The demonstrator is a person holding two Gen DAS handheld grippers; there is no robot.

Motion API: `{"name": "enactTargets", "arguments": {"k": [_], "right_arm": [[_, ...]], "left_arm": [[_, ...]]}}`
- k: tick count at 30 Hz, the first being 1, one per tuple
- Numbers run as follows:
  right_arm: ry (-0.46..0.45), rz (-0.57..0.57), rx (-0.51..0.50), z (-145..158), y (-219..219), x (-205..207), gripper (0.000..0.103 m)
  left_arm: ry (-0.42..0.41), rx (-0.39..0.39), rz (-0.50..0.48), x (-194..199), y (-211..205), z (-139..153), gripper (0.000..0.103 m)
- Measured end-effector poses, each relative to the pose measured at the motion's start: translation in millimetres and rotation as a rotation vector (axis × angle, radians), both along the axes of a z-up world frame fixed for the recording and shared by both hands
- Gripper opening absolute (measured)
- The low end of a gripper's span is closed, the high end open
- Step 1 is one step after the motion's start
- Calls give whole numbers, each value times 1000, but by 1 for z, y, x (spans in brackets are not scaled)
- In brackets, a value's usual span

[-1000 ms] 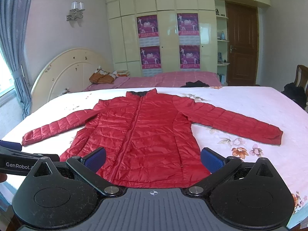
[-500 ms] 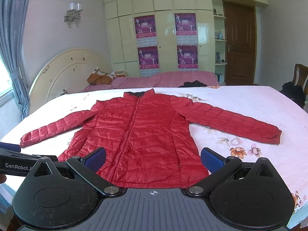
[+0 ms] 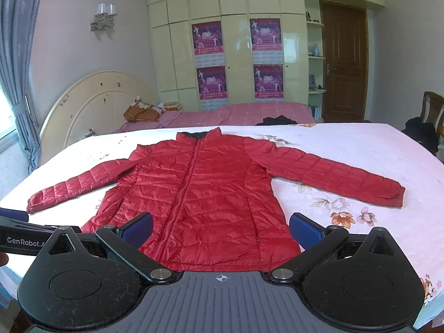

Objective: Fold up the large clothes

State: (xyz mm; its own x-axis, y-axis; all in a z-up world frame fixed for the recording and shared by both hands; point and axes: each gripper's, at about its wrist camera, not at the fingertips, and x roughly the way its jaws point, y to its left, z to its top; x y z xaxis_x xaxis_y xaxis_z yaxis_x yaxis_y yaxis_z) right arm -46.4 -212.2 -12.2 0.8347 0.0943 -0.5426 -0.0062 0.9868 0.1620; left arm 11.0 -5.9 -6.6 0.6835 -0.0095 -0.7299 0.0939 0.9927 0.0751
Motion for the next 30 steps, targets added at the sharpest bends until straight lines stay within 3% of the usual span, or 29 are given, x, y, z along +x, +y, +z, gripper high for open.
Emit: {"name": "enactTargets", "arguments": {"k": [20, 30], "right_arm": [[15, -38, -14, -12, 2, 20, 103], [50, -127, -26, -28, -3, 53, 103]], "left_arm": [[34, 6, 15, 22, 8, -14, 103], [46, 7, -15, 70, 15, -31, 103]]}}
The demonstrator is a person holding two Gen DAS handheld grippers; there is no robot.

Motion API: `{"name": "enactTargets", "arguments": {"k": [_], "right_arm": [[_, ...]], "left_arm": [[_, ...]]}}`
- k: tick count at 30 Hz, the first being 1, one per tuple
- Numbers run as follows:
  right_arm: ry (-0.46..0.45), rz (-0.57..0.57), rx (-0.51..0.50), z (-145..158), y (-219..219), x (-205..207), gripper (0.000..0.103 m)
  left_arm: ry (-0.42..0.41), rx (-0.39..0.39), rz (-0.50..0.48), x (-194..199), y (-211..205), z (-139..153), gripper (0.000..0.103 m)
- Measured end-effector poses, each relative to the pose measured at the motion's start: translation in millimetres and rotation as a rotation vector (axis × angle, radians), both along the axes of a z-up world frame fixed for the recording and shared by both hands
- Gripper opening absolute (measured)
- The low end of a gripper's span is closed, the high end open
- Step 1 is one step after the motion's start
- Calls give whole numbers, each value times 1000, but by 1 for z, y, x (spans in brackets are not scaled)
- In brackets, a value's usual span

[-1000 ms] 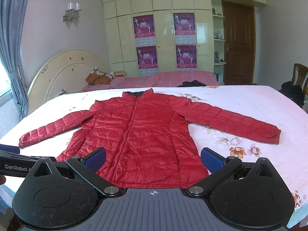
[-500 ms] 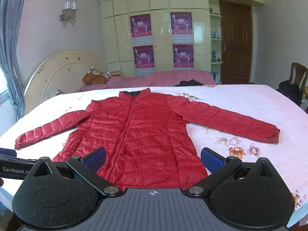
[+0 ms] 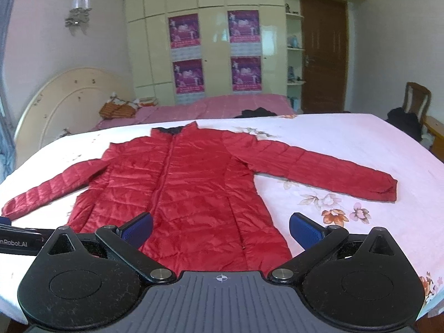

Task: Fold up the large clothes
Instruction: 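Reach the right tool to the red sleeve cuff and grasp it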

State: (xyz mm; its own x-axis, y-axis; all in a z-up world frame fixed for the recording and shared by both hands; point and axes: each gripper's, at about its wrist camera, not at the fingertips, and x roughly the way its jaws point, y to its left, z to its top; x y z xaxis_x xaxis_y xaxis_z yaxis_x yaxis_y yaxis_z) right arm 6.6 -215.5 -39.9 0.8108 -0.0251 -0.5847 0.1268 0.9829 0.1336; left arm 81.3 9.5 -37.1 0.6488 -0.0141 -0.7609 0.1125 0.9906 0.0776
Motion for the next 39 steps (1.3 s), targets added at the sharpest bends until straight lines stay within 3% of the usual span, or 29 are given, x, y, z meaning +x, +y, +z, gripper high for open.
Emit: {"name": "enactTargets", "arguments": {"k": [9, 13, 21, 32, 39], "right_arm": [[27, -152, -7, -13, -4, 47, 103], [39, -227, -13, -18, -9, 66, 103], [85, -336, -46, -33, -31, 102, 103], [168, -433, -2, -88, -143, 155, 103], [242, -561, -12, -123, -236, 161, 103]], "left_arm": [[4, -24, -58, 72, 14, -20, 103], [11, 10, -52, 109, 27, -31, 103], [32, -9, -51, 170, 33, -71, 98], [60, -9, 58, 222, 15, -112, 95], [49, 7, 156, 252, -1, -129, 92]]}}
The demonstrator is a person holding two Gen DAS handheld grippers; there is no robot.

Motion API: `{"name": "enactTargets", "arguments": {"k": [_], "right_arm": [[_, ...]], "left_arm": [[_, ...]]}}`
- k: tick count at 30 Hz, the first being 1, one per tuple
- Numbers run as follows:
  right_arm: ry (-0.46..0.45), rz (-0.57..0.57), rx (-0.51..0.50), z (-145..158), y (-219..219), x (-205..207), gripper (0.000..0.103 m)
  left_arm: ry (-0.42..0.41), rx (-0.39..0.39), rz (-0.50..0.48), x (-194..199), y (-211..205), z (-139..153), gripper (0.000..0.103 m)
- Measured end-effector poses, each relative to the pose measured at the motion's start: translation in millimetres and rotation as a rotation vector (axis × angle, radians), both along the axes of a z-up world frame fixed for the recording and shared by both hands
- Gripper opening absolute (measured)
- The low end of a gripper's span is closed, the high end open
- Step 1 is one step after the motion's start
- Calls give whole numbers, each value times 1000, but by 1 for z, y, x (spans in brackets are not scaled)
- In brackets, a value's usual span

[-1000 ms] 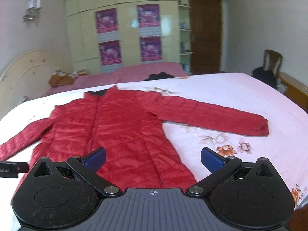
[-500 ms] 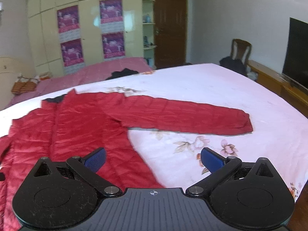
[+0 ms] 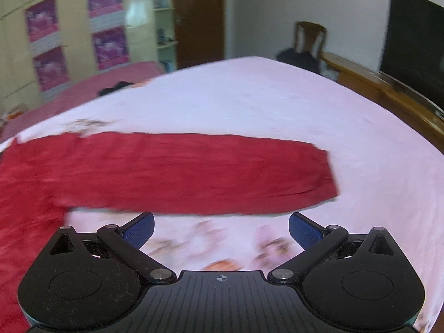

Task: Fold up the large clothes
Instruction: 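Reach the right tool to the red sleeve cuff and grasp it, then carry the cuff across the jacket body with the right tool while the left tool pins the body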

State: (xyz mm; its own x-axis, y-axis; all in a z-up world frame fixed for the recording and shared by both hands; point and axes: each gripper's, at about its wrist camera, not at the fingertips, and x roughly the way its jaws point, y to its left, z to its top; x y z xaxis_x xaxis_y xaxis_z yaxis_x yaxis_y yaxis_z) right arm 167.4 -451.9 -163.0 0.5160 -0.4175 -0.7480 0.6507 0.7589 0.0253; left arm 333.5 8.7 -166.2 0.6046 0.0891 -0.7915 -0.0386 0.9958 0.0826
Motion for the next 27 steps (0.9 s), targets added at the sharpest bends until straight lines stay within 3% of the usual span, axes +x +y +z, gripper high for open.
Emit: {"name": "enactTargets", "arguments": {"k": [11, 12, 13, 14, 17, 21, 27], "right_arm": [[29, -219, 37, -27, -97, -26, 102], [24, -217, 56, -28, -99, -26, 80], [22, -208, 88, -28, -100, -25, 65], [18, -213, 118, -30, -101, -24, 59], [3, -222, 103, -26, -94, -24, 59], [-35, -195, 119, -20, -86, -28, 20], [-101, -130, 51, 5, -67, -7, 13]], "left_arm": [[-33, 34, 33, 17, -7, -12, 93], [-35, 37, 32, 18, -7, -13, 93], [-35, 42, 33, 17, -6, -13, 93], [-34, 43, 34, 18, -6, -13, 93], [-30, 39, 37, 18, -4, -12, 89], [-24, 28, 23, 19, 0, -10, 82], [-19, 18, 20, 21, 9, -5, 76]]}}
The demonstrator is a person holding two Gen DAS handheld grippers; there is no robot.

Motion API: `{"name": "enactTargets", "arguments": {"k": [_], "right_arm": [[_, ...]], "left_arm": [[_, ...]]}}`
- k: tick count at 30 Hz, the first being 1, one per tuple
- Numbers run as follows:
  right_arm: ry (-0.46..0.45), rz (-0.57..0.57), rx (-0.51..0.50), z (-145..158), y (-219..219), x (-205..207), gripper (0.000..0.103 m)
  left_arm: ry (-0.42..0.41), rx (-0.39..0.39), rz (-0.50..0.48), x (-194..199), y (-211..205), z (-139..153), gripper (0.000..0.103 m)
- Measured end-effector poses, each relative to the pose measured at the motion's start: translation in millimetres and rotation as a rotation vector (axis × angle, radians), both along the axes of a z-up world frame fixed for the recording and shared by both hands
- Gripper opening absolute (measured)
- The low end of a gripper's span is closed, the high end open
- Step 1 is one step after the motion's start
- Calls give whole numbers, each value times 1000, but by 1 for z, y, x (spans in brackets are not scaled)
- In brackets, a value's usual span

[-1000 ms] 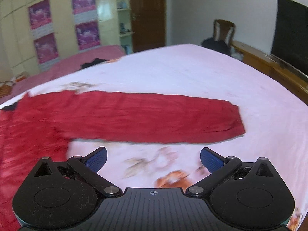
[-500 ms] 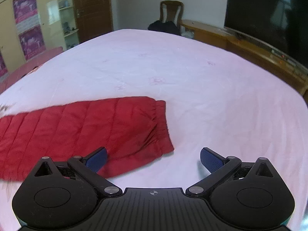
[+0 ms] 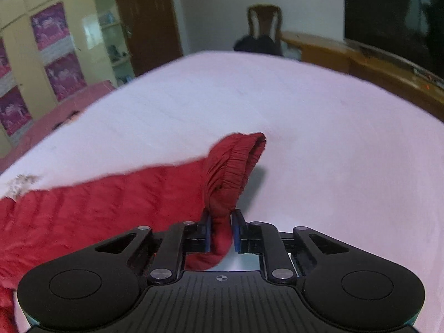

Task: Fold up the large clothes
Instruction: 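Carry the cuff across the jacket body with the right tool while the left tool pins the body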

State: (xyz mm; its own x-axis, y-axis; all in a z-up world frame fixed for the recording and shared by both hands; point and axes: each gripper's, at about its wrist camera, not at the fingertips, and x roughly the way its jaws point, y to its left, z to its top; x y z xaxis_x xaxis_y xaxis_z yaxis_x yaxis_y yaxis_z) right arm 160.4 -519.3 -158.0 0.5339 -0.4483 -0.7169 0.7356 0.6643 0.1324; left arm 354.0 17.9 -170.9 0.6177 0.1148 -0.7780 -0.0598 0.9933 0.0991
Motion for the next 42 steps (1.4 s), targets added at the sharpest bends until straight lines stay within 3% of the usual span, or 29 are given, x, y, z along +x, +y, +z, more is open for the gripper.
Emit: {"name": "enactTargets", "arguments": {"k": [7, 8, 11, 16, 21, 28, 29, 31, 32, 33, 38, 42], "right_arm": [[-107, 259, -59, 52, 91, 59, 12], [-119, 313, -62, 57, 112, 70, 5], [-147, 464, -44, 66, 174, 101, 3], [-163, 701, 33, 54, 288, 136, 3], [-117, 878, 129, 32, 373, 149, 3], [-43, 1014, 255, 6, 417, 148, 4], [-37, 1033, 258, 6, 419, 151, 9], [-36, 1055, 281, 11, 415, 164, 57], [-54, 1054, 287, 13, 414, 171, 93], [-87, 1047, 266, 19, 412, 171, 99], [-149, 1026, 276, 37, 394, 173, 99], [-184, 945, 148, 57, 355, 158, 98]], "left_arm": [[14, -20, -3, 10, 16, 1, 74], [18, -23, -7, 11, 18, 0, 74], [24, -44, -16, 13, 26, -2, 73], [25, -64, -19, 15, 39, 3, 73], [26, -60, 7, 20, 55, 6, 73], [26, -90, 27, 26, 68, 7, 73], [24, -99, 25, 27, 68, 8, 76], [13, -115, 18, 28, 66, 11, 82], [6, -122, 12, 29, 64, 12, 85], [1, -129, 5, 30, 62, 14, 86], [-5, -175, -53, 38, 44, 19, 89], [2, -225, -130, 55, 14, 19, 88]]}}
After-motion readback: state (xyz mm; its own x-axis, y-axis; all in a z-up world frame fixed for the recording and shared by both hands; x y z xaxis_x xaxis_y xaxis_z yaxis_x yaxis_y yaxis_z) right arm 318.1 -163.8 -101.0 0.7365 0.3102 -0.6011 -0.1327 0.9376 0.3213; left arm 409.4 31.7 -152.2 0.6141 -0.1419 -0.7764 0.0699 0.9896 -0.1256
